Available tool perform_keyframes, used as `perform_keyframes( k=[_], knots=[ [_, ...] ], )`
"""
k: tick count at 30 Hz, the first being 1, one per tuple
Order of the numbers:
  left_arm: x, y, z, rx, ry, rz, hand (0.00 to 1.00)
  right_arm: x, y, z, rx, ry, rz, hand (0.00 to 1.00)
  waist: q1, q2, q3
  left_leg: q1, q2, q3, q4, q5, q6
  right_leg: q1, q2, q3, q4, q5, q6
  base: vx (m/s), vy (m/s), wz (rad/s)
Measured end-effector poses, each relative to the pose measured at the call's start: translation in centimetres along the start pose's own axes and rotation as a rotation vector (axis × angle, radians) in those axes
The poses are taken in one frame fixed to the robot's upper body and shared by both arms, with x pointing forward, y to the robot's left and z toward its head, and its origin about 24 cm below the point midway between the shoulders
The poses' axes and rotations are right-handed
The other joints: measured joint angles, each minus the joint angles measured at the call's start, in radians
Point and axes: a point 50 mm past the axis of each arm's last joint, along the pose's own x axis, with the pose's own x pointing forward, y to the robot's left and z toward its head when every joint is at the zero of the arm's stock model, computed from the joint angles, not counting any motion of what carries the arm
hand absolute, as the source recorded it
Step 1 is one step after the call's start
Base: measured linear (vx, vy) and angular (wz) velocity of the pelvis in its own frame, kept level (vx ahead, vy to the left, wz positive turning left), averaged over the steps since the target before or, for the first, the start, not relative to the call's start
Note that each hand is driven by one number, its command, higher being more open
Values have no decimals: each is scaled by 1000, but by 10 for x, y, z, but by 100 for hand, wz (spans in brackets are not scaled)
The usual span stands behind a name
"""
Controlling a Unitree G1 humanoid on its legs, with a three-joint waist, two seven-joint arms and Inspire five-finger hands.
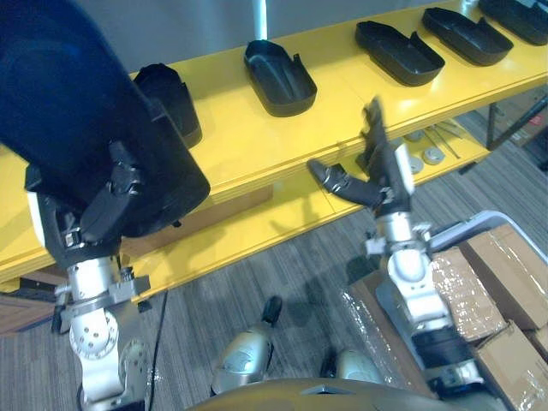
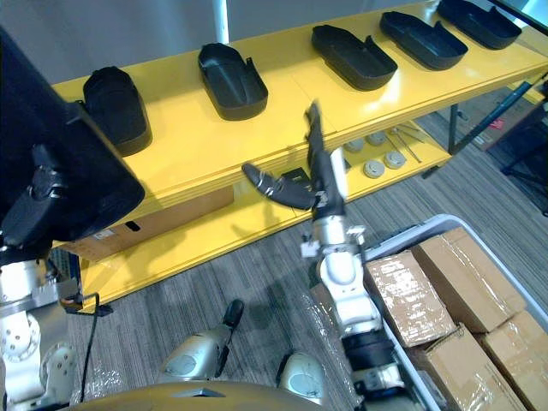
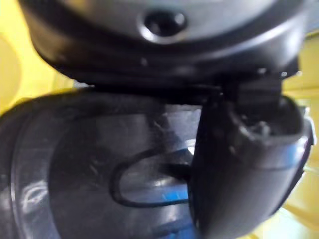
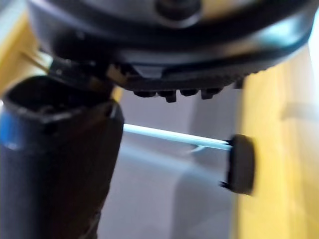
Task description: Walk over and take three plastic housings, then place them on the shelf
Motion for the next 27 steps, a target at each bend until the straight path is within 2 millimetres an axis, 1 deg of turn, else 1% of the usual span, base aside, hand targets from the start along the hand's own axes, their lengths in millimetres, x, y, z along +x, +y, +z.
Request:
perform_keyframes(
  k=[1,2,3,4,5,6,7,8,10,12,15,16,17,18,19,20,21,22,23,24,25,26,27],
  knots=[
    [1,0,-4,5,15,-11,0,14,-12,15,21,-101,-42,100,-5,-19,-2,-2,-20,21,23,-45,6,6,-27,-14,-23,20,-11,28,-117,105],
    [-3,3,-5,14,31,-6,0,25,-22,29,30,-180,-77,100,6,-21,-7,-26,-34,55,164,-74,19,24,-39,-44,-23,48,-11,58,-97,93],
    [-4,6,-5,23,36,-1,0,29,-26,35,29,-213,-87,100,14,-12,-13,-10,-23,70,164,-105,-9,39,-32,-63,-26,70,-6,72,-112,70],
    [-5,8,-6,29,46,4,0,32,-32,40,20,-249,-105,100,20,-14,-20,1,-13,47,141,-84,-27,51,-23,-84,-20,71,-2,109,-140,65],
    [-11,11,-7,29,69,25,0,34,-36,43,31,-266,-120,100,32,-24,-49,11,-9,25,91,-59,-36,58,-13,-99,-43,78,1,162,-165,66],
    [-16,14,-8,14,88,41,0,35,-36,44,40,-271,-124,100,46,-29,-68,12,0,10,62,-48,-44,63,-3,-109,-67,83,-3,209,-171,44],
    [-21,15,-9,5,106,53,0,36,-36,44,50,-274,-123,100,62,-31,-70,28,13,0,32,-40,-51,80,6,-121,-93,86,-9,209,-125,30],
    [-28,15,-11,1,127,70,0,36,-32,42,59,-258,-99,100,76,-32,-71,43,21,-4,7,-33,-52,97,13,-127,-113,88,-11,151,-89,17],
    [-38,15,-11,2,154,91,0,35,-24,37,69,-222,-51,100,87,-33,-71,54,27,-8,-13,-29,-54,109,20,-127,-129,89,-14,95,-68,12],
    [-41,13,-12,-7,169,89,0,32,-20,31,68,-179,-10,100,94,-33,-72,51,28,-13,-24,-22,-53,109,22,-134,-134,88,-16,49,-53,17],
    [-46,9,-15,-25,196,78,0,18,-13,15,75,-72,4,100,103,-34,-73,53,27,-15,-47,-10,-49,106,22,-134,-134,86,-19,3,-19,8],
    [-48,6,-16,-33,204,76,0,10,-13,9,81,-28,-2,100,104,-34,-75,51,29,-1,-67,-15,-32,105,15,-138,-136,86,-19,-22,19,14],
    [-48,5,-17,-37,209,71,0,4,-13,4,81,5,-2,100,95,-38,-80,38,43,93,-68,-37,12,107,6,-160,-144,88,-16,-34,38,77],
    [-48,-1,-19,-57,214,56,0,-6,-17,-2,70,53,-4,100,49,-42,-89,2,78,278,-39,-61,40,114,-11,-213,-150,95,-5,-13,50,97],
    [-48,-4,-20,-69,217,44,0,-10,-19,-4,64,71,-12,100,37,-39,-91,-11,91,336,-21,-58,43,119,-14,-230,-148,95,-5,6,53,112],
    [-48,-10,-22,-86,225,26,0,-18,-23,-8,58,106,-26,100,28,-32,-95,-25,111,391,4,-35,60,129,-16,-245,-146,95,-5,34,66,61],
    [-49,-13,-24,-98,233,16,0,-23,-25,-10,61,126,-35,100,26,-28,-98,-26,111,397,10,-23,45,133,-18,-251,-141,94,-4,57,98,59],
    [-51,-19,-26,-119,245,-1,0,-29,-28,-12,61,153,-45,100,22,-24,-101,-23,99,377,9,-4,26,131,-30,-261,-122,90,-3,74,128,59],
    [-51,-23,-27,-132,258,-13,0,-32,-32,-13,54,163,-52,100,13,-23,-101,-26,78,360,14,9,12,133,-48,-261,-108,73,-7,65,132,47],
    [-51,-23,-27,-132,258,-13,0,-32,-32,-13,54,163,-52,100,13,-23,-101,-26,78,360,14,9,12,133,-48,-261,-108,73,-7,11,137,66],
    [-54,-25,-35,-138,298,-16,0,-34,-34,-14,53,169,-52,100,6,-23,-100,-48,20,353,77,16,1,155,-104,-261,-97,37,32,-49,141,55],
    [-57,-23,-40,-138,331,4,0,-34,-33,-14,74,170,-42,100,-1,-25,-97,-72,-18,351,121,50,-58,160,-154,-267,-79,36,36,-75,160,56],
    [-59,-22,-42,-137,341,18,0,-34,-33,-14,81,169,-35,100,0,-34,-93,-77,-39,345,128,78,-122,160,-186,-269,-75,38,48,-91,145,6]
  ],
)
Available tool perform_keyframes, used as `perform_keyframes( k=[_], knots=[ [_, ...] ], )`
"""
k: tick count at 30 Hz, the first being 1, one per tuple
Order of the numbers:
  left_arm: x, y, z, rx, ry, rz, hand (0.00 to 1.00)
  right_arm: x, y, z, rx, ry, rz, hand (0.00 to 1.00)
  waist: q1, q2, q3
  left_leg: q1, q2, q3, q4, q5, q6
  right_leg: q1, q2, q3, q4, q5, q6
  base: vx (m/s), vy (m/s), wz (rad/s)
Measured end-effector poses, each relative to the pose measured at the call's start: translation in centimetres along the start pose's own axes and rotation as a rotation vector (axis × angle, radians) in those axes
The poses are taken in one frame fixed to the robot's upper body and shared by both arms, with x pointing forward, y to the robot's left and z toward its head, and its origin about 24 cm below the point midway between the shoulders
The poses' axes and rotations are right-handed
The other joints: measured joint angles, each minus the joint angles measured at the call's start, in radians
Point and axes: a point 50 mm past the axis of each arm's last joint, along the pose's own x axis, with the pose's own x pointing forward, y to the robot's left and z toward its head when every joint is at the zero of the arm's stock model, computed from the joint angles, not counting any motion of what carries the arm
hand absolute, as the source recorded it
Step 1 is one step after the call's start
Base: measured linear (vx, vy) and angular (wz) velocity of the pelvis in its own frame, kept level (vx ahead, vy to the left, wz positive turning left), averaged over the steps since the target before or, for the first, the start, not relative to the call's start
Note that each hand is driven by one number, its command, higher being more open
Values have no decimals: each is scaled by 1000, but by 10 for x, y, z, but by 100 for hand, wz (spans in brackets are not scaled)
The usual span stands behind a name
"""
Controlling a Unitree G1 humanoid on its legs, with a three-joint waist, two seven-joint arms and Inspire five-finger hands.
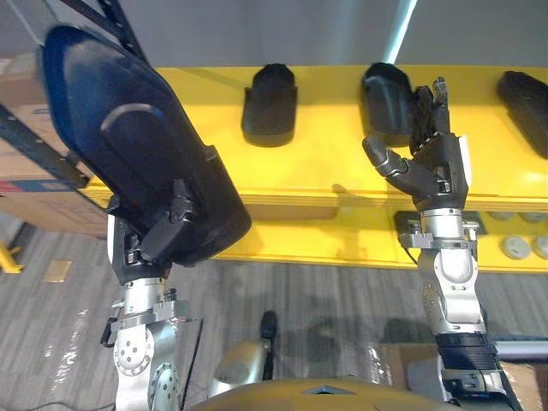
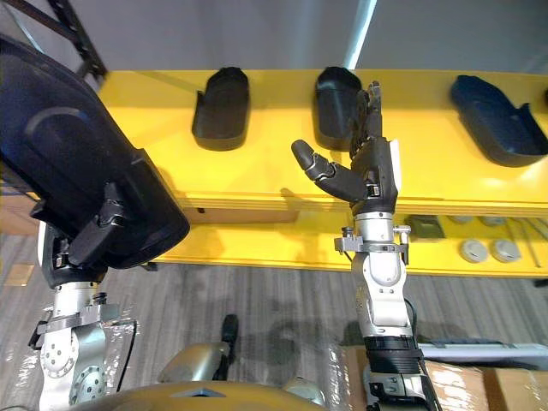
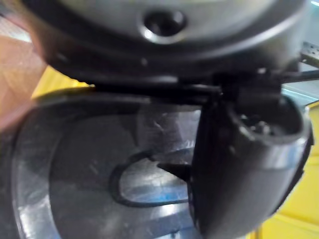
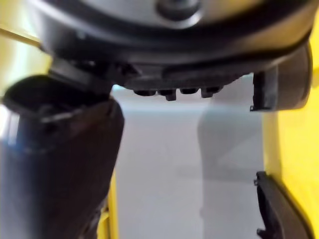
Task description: Walk over and take three plastic housings, then place them on the shelf
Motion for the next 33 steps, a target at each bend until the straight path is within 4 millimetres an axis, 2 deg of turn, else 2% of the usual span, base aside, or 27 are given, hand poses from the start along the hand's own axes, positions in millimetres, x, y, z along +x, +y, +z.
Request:
perform_keyframes(
  k=[1,2,3,4,5,6,8,9,11,13,14,15,16,17,19,20,23,26,29,33],
  knots=[
    [-2,3,-1,-3,8,16,0,0,0,0,10,0,15,100,9,0,5,-20,28,36,82,-74,59,7,-23,2,-6,15,24,-64,147,-12],
    [-3,5,-1,2,8,20,0,-2,2,-1,40,5,22,100,8,27,-1,-21,115,51,169,-138,49,20,-17,8,2,17,29,-53,154,-18],
    [-4,6,-1,5,11,19,0,-4,4,-3,56,13,25,100,7,39,-8,-15,153,46,188,-161,36,20,-13,16,6,16,32,-22,240,-19],
    [-6,6,-1,6,11,6,0,-7,5,-5,83,11,17,100,3,57,-19,7,205,21,182,-191,5,19,-17,33,16,18,53,-21,330,-27],
    [-6,5,-2,16,15,-13,0,-8,6,-7,94,4,6,100,-1,69,-25,35,228,6,155,-233,-18,19,-22,47,16,28,75,-6,357,-31],
    [-7,4,-2,25,16,-26,0,-9,7,-8,100,3,-1,100,-2,72,-26,51,230,13,142,-271,-9,21,-28,56,15,37,90,24,393,-32],
    [-4,2,-2,69,28,-72,0,-16,17,-17,156,33,-58,100,-5,20,-3,70,182,64,158,-296,23,39,-82,68,-11,106,114,26,387,-32],
    [-4,2,-3,85,36,-82,0,-18,20,-18,166,44,-69,100,-7,11,-1,73,172,68,155,-300,28,38,-91,68,-10,131,112,-8,311,-15],
    [-1,1,-4,124,64,-137,0,-26,27,-23,201,71,-113,100,-7,1,2,107,155,86,116,-301,63,27,-112,70,6,224,87,-25,313,-11],
    [2,4,1,184,61,-175,0,-27,34,-20,194,62,-108,100,-2,1,2,142,152,123,52,-282,90,-6,-121,58,37,273,38,-21,254,-19],
    [5,6,6,207,51,-190,0,-26,35,-14,183,38,-87,100,-11,3,3,147,153,122,23,-270,106,-28,-88,71,62,249,48,-15,153,7],
    [9,6,10,213,37,-203,0,-24,36,-6,159,6,-62,100,-26,5,4,148,153,103,-6,-252,114,-39,-25,84,62,198,61,-12,119,24],
    [10,6,11,211,31,-204,0,-23,36,-2,150,-13,-50,100,-35,6,4,149,153,95,-20,-239,118,-39,4,89,47,175,59,-4,63,27],
    [14,5,11,187,28,-203,0,-21,35,7,145,-49,-41,100,-39,10,6,153,152,91,-50,-216,120,-36,65,85,-6,139,40,2,23,14],
    [20,1,12,168,12,-193,0,-16,33,15,133,-90,-30,100,-43,-5,-1,151,138,91,-92,-177,114,-18,129,81,-158,152,12,12,-21,10],
    [22,-6,9,144,11,-193,0,-15,28,17,107,-101,-27,100,-46,4,0,149,134,87,-115,-151,121,-4,136,62,-203,173,6,24,-44,16],
    [18,-14,2,126,33,-193,0,-16,18,14,81,-81,-52,100,-62,31,-5,171,132,81,-199,-104,120,-11,140,49,-206,177,8,24,-31,16],
    [16,-13,1,126,34,-146,0,-16,13,14,68,-84,-67,100,-58,36,-6,171,137,91,-211,-113,108,-15,143,54,-205,176,7,14,-14,-4],
    [15,-11,0,127,32,-91,0,-16,14,14,72,-84,-53,100,-57,36,-6,171,136,97,-209,-121,109,-15,142,60,-205,174,5,25,-7,-5],
    [11,-7,0,164,41,-56,0,-16,13,13,103,-67,-55,100,-60,37,-6,141,136,80,-134,-132,107,-19,134,61,-171,162,-5,38,3,17]
  ],
)
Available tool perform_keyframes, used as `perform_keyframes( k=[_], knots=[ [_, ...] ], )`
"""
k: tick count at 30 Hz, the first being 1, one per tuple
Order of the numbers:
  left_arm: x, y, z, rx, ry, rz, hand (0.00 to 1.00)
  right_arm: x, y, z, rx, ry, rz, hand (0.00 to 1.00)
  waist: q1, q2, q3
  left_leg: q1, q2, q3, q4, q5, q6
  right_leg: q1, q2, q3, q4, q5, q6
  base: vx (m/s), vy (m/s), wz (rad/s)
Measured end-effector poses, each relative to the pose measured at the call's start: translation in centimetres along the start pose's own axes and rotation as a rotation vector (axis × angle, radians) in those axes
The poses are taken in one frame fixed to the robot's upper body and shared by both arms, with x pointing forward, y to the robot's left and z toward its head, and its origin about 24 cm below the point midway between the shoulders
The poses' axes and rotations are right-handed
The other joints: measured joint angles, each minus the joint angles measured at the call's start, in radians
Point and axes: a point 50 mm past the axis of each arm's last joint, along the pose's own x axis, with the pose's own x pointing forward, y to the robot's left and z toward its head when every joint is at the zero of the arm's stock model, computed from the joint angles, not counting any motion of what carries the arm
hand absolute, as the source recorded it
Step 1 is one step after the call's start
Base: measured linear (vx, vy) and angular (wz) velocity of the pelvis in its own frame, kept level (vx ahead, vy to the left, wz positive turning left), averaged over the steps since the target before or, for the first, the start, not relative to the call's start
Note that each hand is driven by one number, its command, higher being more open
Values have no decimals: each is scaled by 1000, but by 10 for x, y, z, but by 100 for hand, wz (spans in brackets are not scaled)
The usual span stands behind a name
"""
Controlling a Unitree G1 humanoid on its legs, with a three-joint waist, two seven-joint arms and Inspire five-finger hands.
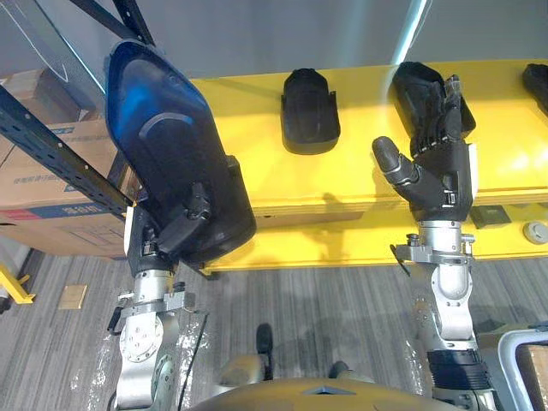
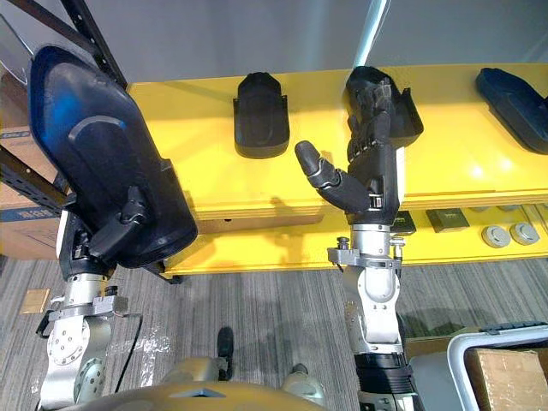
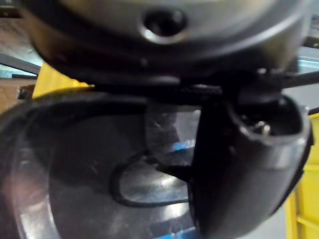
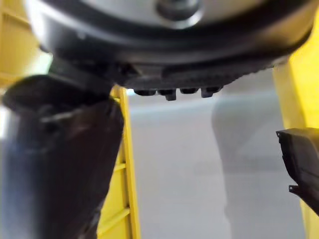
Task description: Walk over and take three plastic housings, then place them on the shelf
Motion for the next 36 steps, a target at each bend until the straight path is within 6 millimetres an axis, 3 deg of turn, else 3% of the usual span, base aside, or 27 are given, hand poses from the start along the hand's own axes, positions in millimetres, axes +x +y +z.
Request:
perform_keyframes(
  k=[4,5,6,8,10,11,14,18,24,28,33,36],
  knots=[
    [-1,-1,-1,-2,3,2,0,0,0,0,-1,0,-1,100,1,1,1,-6,-7,-33,10,8,-13,1,-14,-19,35,-36,-3,-29,-15,25],
    [-2,-2,-1,-8,5,-2,0,0,-1,0,-1,2,-8,100,2,3,1,-9,-6,-29,28,-13,-34,2,-22,-22,46,-36,-3,-69,21,7],
    [-2,-3,-2,-8,5,-8,0,0,-1,0,0,1,-14,100,2,3,1,-17,1,12,69,-52,-34,6,-34,-24,54,-36,-3,-67,30,-5],
    [-2,-3,-2,2,5,-14,0,0,-3,0,38,1,-30,100,-2,7,-2,-13,19,75,107,-68,-36,11,-58,-22,65,-45,9,-26,62,-16],
    [-2,-3,-2,24,7,-25,0,-5,-6,-2,52,14,-60,100,-9,7,-2,8,-12,95,83,-70,-29,10,-93,-20,84,-47,17,-23,172,-17],
    [-3,-2,-3,29,16,-37,0,-12,-7,-5,60,32,-86,100,-12,4,-1,32,-34,101,50,-61,-1,9,-116,-19,103,-49,21,-19,201,-16],
    [-6,15,-1,85,29,-16,0,-25,3,-13,106,81,-101,100,-11,-12,2,77,-60,131,-20,-43,31,-11,-143,-4,136,-48,20,-12,160,-26],
    [-2,29,7,148,11,-1,0,-23,8,-12,99,76,-55,100,-11,-37,1,83,-64,135,-45,-31,33,6,-125,-1,83,-36,33,-12,22,-1],
    [10,7,1,83,32,-19,0,-20,3,-12,76,89,-43,100,-28,-26,5,57,-50,96,-77,21,27,4,-96,-48,64,-26,47,-5,-50,25],
    [20,4,1,72,29,-9,0,-20,1,-12,72,98,-52,100,-40,-25,4,54,-40,96,-77,38,36,0,-86,-44,65,-26,47,46,-65,0],
    [49,17,-14,3,66,82,0,-21,1,-16,27,144,-39,100,-57,-3,1,55,-28,118,-77,38,32,-30,-83,10,87,-35,36,4,-19,-18],
    [58,30,-19,1,95,116,0,-29,-9,-21,-149,193,-109,100,-74,9,3,54,-22,150,-77,35,28,-57,-81,46,100,-36,34,-19,-8,-32]
  ],
)
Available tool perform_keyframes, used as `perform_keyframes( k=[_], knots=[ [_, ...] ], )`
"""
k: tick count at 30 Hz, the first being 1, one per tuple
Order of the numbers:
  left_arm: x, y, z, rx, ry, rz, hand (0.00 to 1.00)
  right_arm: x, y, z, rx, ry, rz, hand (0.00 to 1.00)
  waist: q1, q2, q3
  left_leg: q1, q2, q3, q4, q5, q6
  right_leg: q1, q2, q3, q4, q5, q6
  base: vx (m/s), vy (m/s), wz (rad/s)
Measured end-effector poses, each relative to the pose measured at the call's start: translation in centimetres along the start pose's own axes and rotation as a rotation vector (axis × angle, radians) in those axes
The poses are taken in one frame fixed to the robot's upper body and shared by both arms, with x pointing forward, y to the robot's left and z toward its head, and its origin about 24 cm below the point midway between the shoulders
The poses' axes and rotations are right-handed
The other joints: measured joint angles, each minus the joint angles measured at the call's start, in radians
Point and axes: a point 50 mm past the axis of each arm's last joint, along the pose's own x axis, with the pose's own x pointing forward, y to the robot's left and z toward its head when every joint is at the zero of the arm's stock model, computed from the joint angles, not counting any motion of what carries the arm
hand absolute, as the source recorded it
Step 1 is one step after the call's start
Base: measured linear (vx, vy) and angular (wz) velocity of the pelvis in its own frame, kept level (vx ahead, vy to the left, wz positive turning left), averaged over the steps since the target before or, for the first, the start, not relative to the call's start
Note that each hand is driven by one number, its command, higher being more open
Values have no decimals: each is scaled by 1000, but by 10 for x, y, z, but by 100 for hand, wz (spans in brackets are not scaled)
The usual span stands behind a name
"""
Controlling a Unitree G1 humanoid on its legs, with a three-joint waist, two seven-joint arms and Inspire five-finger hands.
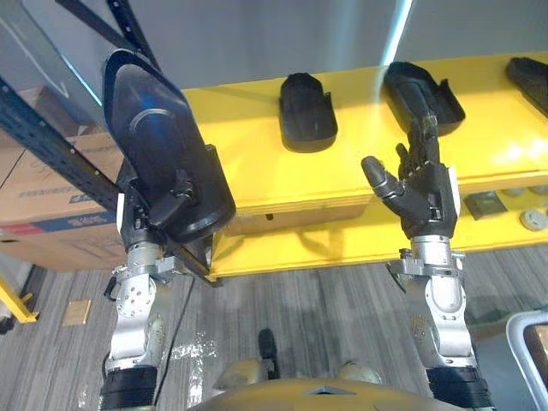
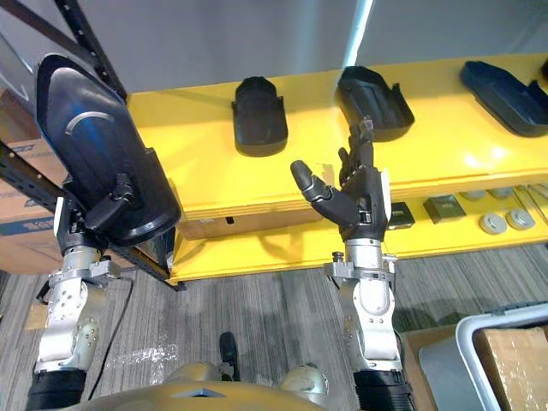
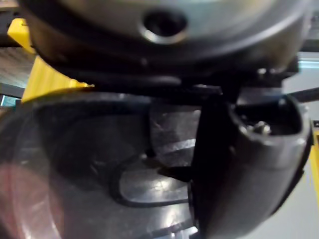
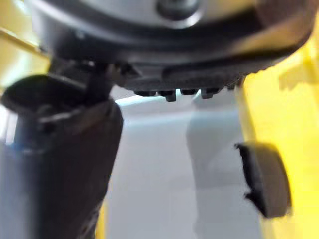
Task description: Walk over and take three plastic housings, then place them on the shelf
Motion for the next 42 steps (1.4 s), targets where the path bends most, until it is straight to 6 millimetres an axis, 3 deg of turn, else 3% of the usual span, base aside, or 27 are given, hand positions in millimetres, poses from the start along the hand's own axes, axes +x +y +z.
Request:
perform_keyframes(
  k=[3,5,6,8,11,15,17,20,26,30,37,38,42],
  knots=[
    [14,12,1,9,10,23,0,-11,-38,-15,-178,71,-235,100,-14,10,1,-6,2,27,0,-7,-9,-34,1,36,22,-3,-5,-34,-1,-27],
    [21,23,7,19,-5,64,0,-26,-77,-23,-281,128,-427,100,-33,19,1,-13,1,43,0,-9,-12,-56,1,57,34,-5,-6,-36,0,-26],
    [24,34,14,41,-12,98,0,-44,-99,-24,-336,174,-519,100,-45,26,-1,-16,2,55,0,-10,-13,-70,1,73,39,-5,-6,-9,0,-22],
    [27,43,20,63,-11,119,0,-59,-112,-25,-377,219,-555,100,-60,32,-3,-21,3,59,0,-10,-13,-81,1,79,47,-7,-5,7,-9,-20],
    [39,56,35,92,-1,128,0,-105,-135,-42,-474,436,-542,100,-75,37,-2,-23,7,82,0,-13,-17,-120,1,113,90,-24,-8,1,-31,-22],
    [59,57,41,70,38,105,0,-165,-141,-85,-477,802,-508,100,-79,43,3,-23,8,87,0,-12,-23,-143,-2,124,130,-44,-12,-23,-41,-4],
    [69,58,45,34,76,86,0,-203,-131,-107,-468,1022,-427,100,-78,48,15,-26,8,86,0,-10,-27,-153,-4,124,152,-55,-14,-6,-34,3],
    [83,51,54,8,88,47,0,-229,-114,-122,-399,1185,-331,100,-73,37,49,-38,8,74,0,-4,-36,-167,-7,116,174,-64,-15,-18,-33,11],
    [120,37,74,-28,81,40,0,-220,-85,-144,-265,1252,-131,100,-65,-29,130,-101,12,55,4,28,-34,-239,-12,96,229,-74,-26,-14,-36,16],
    [133,26,98,-18,41,-10,0,-207,-76,-151,-250,1232,-81,100,-59,-47,180,-112,2,36,5,36,-28,-253,-20,99,258,-87,-29,30,-26,19],
    [148,14,125,6,6,-59,0,-172,-64,-158,-206,1145,-55,100,-57,-52,217,-133,6,31,0,37,-31,-269,-18,97,260,-97,-34,25,-35,4],
    [151,13,130,24,1,-71,100,-170,-62,-158,-205,1140,-48,100,-58,-56,223,-133,6,32,0,37,-32,-269,-18,97,259,-96,-33,35,-18,0],
    [156,12,140,80,4,-77,100,-171,-62,-159,-206,1146,-50,100,-59,-66,230,-134,6,32,0,34,-35,-268,-17,100,257,-96,-33,50,-25,1]
  ],
)
